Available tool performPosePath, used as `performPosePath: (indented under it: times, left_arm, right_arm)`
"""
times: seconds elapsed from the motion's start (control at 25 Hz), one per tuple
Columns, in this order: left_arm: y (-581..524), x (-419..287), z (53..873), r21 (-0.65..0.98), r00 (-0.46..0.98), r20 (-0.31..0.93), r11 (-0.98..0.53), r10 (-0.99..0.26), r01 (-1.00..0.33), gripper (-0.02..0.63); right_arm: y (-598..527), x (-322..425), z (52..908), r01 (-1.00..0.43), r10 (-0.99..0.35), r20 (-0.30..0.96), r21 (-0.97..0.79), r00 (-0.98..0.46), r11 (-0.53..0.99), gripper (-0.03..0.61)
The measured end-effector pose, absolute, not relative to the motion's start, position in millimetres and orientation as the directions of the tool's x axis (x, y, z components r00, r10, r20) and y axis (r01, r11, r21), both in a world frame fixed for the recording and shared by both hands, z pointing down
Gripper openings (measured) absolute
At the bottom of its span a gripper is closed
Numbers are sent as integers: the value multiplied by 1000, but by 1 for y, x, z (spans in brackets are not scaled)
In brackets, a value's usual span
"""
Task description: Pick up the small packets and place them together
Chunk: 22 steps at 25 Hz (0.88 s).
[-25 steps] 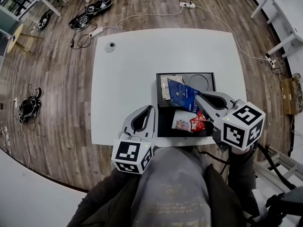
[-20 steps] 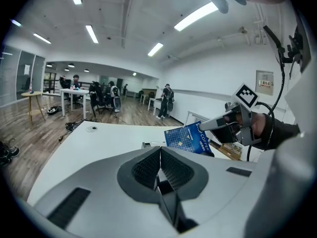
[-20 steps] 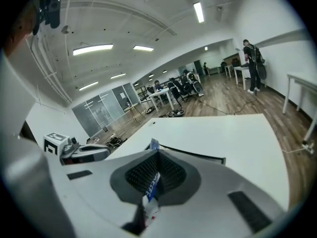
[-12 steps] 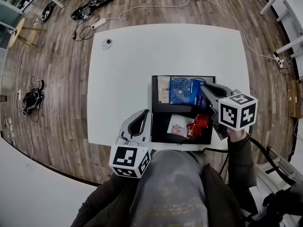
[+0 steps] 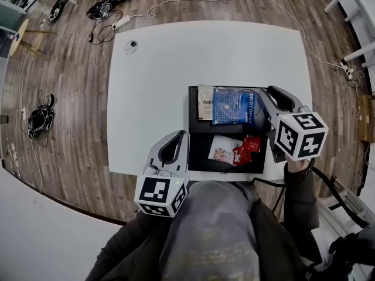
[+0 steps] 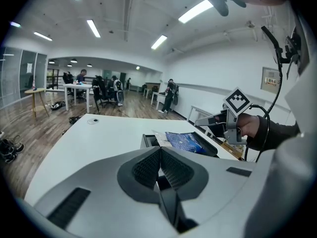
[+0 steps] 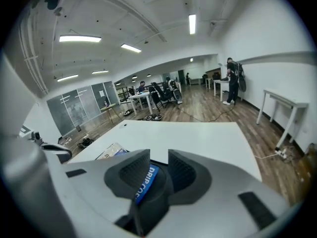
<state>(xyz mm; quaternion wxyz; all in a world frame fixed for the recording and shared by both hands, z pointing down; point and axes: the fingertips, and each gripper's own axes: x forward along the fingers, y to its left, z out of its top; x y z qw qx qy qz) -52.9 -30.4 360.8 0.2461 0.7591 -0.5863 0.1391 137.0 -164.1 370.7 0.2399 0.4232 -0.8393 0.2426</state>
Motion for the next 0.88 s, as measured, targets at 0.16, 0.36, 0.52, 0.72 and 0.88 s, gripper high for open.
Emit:
performPosePath:
  times: [0.16, 0.36, 0.52, 0.72, 0.88]
  left_arm:
    - [-31, -50, 358, 222, 312, 478, -231, -821, -947, 6]
    - [-20, -38, 358, 248, 389, 459, -305, -799, -919, 6]
    - [-9, -32, 359, 267, 442, 451, -355, -776, -896, 6]
    - [4, -24, 364, 287, 493, 455, -403, -741, -869, 6]
    - [9, -19, 367, 291, 513, 462, -423, -723, -858, 6]
  right_arm:
    - [-157, 146, 346, -849, -654, 566, -179, -503, 498, 106]
    - [-122, 155, 339, -869, -673, 569, -169, -472, 466, 106]
    - [-86, 156, 347, -880, -663, 595, -185, -455, 438, 106]
    - [-40, 146, 375, -865, -587, 647, -262, -486, 427, 106]
    - [-9, 135, 414, -855, -485, 720, -309, -497, 417, 106]
